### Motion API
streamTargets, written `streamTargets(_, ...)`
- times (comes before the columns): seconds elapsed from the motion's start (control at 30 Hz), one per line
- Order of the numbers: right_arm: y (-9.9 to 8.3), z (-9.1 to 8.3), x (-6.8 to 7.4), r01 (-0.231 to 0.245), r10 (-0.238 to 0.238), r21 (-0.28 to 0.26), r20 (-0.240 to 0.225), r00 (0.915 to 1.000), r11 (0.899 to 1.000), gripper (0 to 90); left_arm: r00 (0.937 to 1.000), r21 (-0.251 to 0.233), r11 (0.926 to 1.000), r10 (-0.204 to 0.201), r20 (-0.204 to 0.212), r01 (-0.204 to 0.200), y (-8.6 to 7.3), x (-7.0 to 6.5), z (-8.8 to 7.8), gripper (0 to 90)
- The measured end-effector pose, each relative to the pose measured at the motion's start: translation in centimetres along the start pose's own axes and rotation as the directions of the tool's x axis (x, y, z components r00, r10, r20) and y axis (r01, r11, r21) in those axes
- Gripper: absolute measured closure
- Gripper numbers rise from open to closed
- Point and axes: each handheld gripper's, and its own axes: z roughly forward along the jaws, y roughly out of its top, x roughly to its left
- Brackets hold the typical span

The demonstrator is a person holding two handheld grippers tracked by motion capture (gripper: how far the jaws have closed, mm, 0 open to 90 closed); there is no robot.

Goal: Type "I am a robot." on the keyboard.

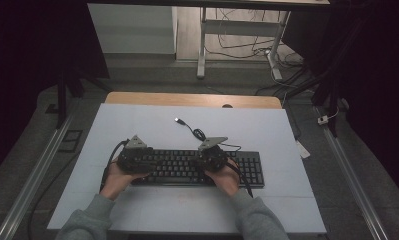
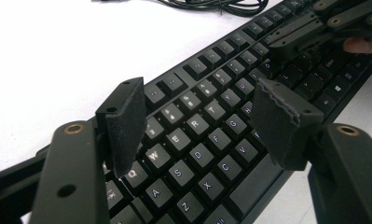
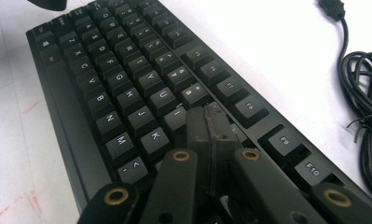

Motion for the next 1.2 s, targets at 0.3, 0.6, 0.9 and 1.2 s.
streamTargets(0.3, 0.2, 0.8, 0.2, 0.014, -0.014, 0.0, 0.0, 0.9999, 1.0, 89.6, 1.0, 0.01, 0.9999, 0.005, -0.001, -0.005, 0.0, -0.1, 0.1, 35.2)
streamTargets(0.6, 0.1, 1.0, 0.4, 0.03, -0.03, 0.014, 0.026, 0.9992, 0.999, 89.9, 1.0, 0.009, 0.9999, 0.005, -0.004, -0.005, -0.1, 0.0, 0.0, 35.2)
streamTargets(0.9, 0.1, -0.7, 0.3, 0.022, -0.021, -0.05, 0.024, 0.9995, 0.999, 89.8, 1.0, 0.0, 1.0, -0.003, -0.006, 0.003, -0.1, 0.1, -0.2, 35.2)
streamTargets(1.2, -1.8, -3.1, -0.1, -0.008, 0.009, -0.056, 0.031, 0.9995, 0.998, 89.2, 0.9999, -0.002, 1.0, -0.007, -0.012, 0.007, -0.2, 0.3, -0.3, 35.2)
